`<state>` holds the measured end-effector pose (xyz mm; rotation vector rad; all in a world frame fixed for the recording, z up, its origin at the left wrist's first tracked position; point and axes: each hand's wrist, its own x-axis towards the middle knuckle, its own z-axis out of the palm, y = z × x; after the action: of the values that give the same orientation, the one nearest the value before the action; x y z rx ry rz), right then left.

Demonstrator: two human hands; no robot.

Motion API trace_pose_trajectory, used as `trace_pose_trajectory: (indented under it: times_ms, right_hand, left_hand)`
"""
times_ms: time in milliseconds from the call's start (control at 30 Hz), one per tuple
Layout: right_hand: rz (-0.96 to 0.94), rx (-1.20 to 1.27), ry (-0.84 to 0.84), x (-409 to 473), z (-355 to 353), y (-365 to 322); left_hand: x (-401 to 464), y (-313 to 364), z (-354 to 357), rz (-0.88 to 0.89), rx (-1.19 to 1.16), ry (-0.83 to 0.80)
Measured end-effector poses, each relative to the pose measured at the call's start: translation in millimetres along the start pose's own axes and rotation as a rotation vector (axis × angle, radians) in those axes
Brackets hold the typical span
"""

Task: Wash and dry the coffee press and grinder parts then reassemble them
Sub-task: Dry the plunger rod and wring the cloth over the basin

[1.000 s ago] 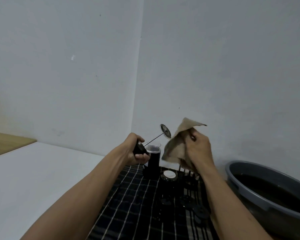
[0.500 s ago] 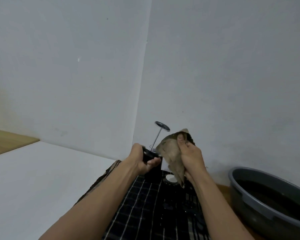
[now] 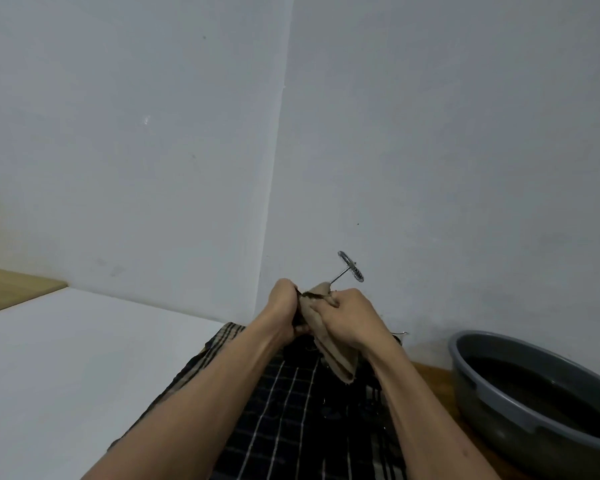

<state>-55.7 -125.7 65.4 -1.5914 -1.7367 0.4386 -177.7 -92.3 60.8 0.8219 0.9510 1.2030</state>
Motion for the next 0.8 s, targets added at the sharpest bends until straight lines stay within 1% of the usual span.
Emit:
trace_pose_trajectory:
  times_ms: [67, 133, 200, 233, 333, 367, 400, 433, 467, 533, 567, 633, 700, 733, 800]
  right_hand:
    - [0.051, -0.015, -0.085, -2.4, -2.9, -1.9]
    - [0.146, 0.088, -0.135, -1.9, -5.6, -4.8]
    - [0.244, 0.257, -0.153, -1.5, -8.2, -2.8]
    - [0.270, 0.349, -0.167, -2.2, -9.2, -2.1]
    - [0.292, 0.648, -0.169, -2.8, -2.4, -0.1]
    - [0.291, 0.778, -0.161, -4.9, 1.6, -1.7]
    - [0.267, 0.885, -0.166, -8.0, 5.3, -5.3]
    - [0.220, 0.939, -0.166, -10.9, 8.3, -9.1]
    - [0.159, 0.903, -0.143, -13.7, 9.1, -13.3]
    - [0.049, 0.652, -0.042, -14.5, 4.5, -21.6]
    - [0.016, 0.539, -0.013, -13.3, 1.4, -22.1]
    - [-0.026, 0.345, -0.038, -12.3, -2.7, -17.5]
    - [-0.052, 0.235, -0.059, -13.7, -3.2, -8.1]
    - [-0.079, 0.189, -0.030, -12.5, -4.2, -4.7]
    - [-0.128, 0.085, 0.123, -7.1, -6.8, 0.0]
  left_hand:
    - [-1.9, -6.5, -2.1, 0.041, 0.048, 0.066]
    - [5.0, -16.1, -0.9, 0.133, 0.103, 0.147]
    - [8.6, -25.1, 2.3, 0.308, 0.232, 0.256]
    - [6.2, -29.2, 3.8, 0.416, 0.260, 0.299]
    - [-5.8, -37.3, 8.7, 0.723, 0.253, 0.348]
    - [-7.1, -38.6, 9.2, 0.763, 0.246, 0.361]
    - [-1.9, -38.9, 8.6, 0.757, 0.232, 0.359]
    - [2.5, -37.3, 8.8, 0.715, 0.228, 0.341]
    - [10.8, -38.3, 7.8, 0.661, 0.228, 0.308]
    - [18.8, -37.8, 4.8, 0.530, 0.218, 0.224]
    - [17.7, -34.7, 4.0, 0.422, 0.159, 0.204]
    - [14.7, -27.4, -0.8, 0.225, 0.027, 0.183]
    - [9.7, -19.3, -4.8, 0.136, -0.022, 0.120]
    - [6.6, -15.3, -4.9, 0.105, -0.050, 0.091]
    - [1.2, -13.1, -3.8, 0.032, -0.130, 0.021]
